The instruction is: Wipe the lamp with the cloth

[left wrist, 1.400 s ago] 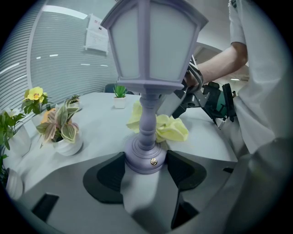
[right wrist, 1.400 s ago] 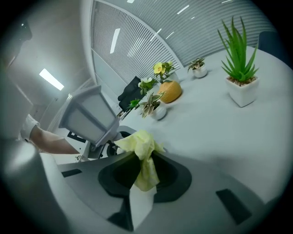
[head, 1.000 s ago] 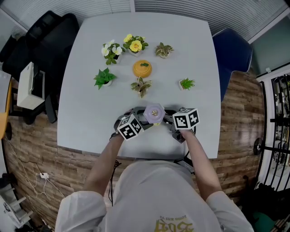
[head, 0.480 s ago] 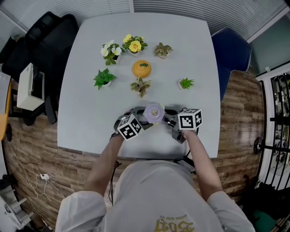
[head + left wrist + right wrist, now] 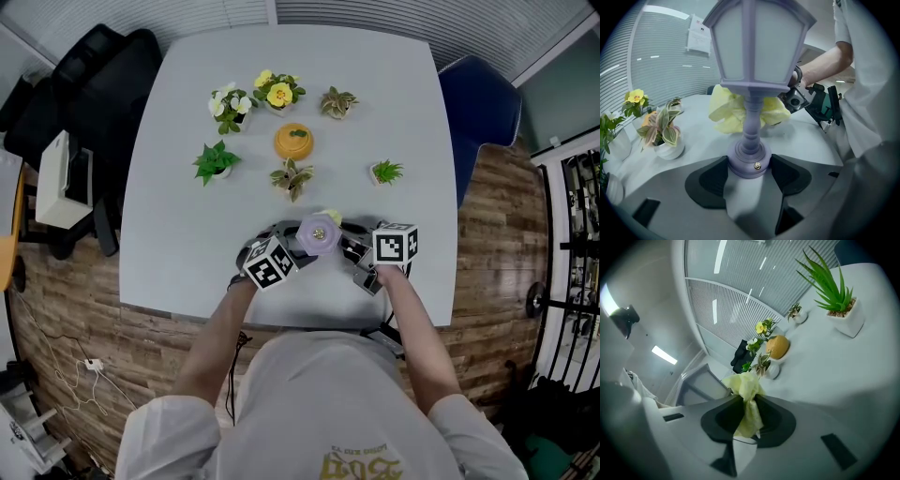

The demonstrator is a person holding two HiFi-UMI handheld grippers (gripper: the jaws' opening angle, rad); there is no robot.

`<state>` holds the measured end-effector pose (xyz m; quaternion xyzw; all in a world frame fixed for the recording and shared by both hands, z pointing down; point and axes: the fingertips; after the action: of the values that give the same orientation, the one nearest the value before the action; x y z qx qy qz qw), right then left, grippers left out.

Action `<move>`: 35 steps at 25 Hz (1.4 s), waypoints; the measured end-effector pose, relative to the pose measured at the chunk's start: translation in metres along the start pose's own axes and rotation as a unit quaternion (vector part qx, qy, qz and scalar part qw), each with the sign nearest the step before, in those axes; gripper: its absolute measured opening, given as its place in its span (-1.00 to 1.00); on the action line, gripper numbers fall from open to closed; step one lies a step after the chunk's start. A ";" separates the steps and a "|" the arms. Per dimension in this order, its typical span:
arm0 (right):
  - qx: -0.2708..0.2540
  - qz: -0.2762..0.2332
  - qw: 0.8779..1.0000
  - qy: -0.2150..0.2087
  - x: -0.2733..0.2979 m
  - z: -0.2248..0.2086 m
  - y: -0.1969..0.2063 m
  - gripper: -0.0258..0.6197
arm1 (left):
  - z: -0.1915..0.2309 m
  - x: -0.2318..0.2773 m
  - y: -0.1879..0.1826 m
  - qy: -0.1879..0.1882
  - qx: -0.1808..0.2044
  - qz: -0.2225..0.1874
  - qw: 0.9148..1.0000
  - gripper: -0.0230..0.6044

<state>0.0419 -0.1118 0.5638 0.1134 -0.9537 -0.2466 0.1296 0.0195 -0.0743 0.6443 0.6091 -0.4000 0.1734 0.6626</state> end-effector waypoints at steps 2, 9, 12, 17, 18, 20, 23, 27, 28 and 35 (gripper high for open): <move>-0.008 0.009 1.000 0.008 0.002 -0.003 0.001 -0.68 | 0.000 0.001 0.000 0.000 0.000 0.000 1.000 0.01; -0.096 0.105 0.983 0.113 0.008 -0.029 0.017 -0.68 | 0.001 0.001 0.002 0.000 0.000 -0.001 1.000 0.01; -0.107 0.114 0.979 0.134 0.010 -0.033 0.018 -0.68 | 0.001 0.000 0.001 0.000 0.001 -0.001 1.000 0.01; -0.115 0.130 0.974 0.147 0.014 -0.038 0.017 -0.68 | 0.000 0.000 0.001 0.000 0.001 -0.001 1.000 0.01; -0.115 0.131 0.974 0.148 0.014 -0.039 0.016 -0.68 | 0.000 0.000 0.001 0.000 0.001 -0.002 1.000 0.01; -0.113 0.130 0.974 0.149 0.015 -0.041 0.016 -0.68 | 0.000 0.000 0.000 -0.001 0.002 -0.002 1.000 0.01; -0.112 0.127 0.973 0.154 0.018 -0.042 0.013 -0.68 | 0.000 0.000 -0.001 -0.001 0.002 -0.002 1.000 0.01; -0.112 0.124 0.972 0.166 0.025 -0.046 0.008 -0.68 | 0.000 0.000 -0.001 -0.001 0.002 -0.002 1.000 0.01; -0.109 0.123 0.972 0.167 0.026 -0.047 0.007 -0.68 | 0.000 0.000 -0.001 -0.001 0.002 -0.002 1.000 0.01; -0.090 0.119 0.975 0.166 0.028 -0.051 0.005 -0.68 | 0.001 0.000 0.000 0.000 0.000 -0.001 1.000 0.01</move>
<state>0.0304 -0.1382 0.6147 0.0259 -0.8994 -0.2920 0.3243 0.0187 -0.0750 0.6441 0.6096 -0.3993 0.1733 0.6625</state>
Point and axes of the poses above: the fingertips, and each gripper's own axes: x forward along the fingers, z to its left, y out of its underside, and after that the axes turned 6 degrees about -y, right-handed
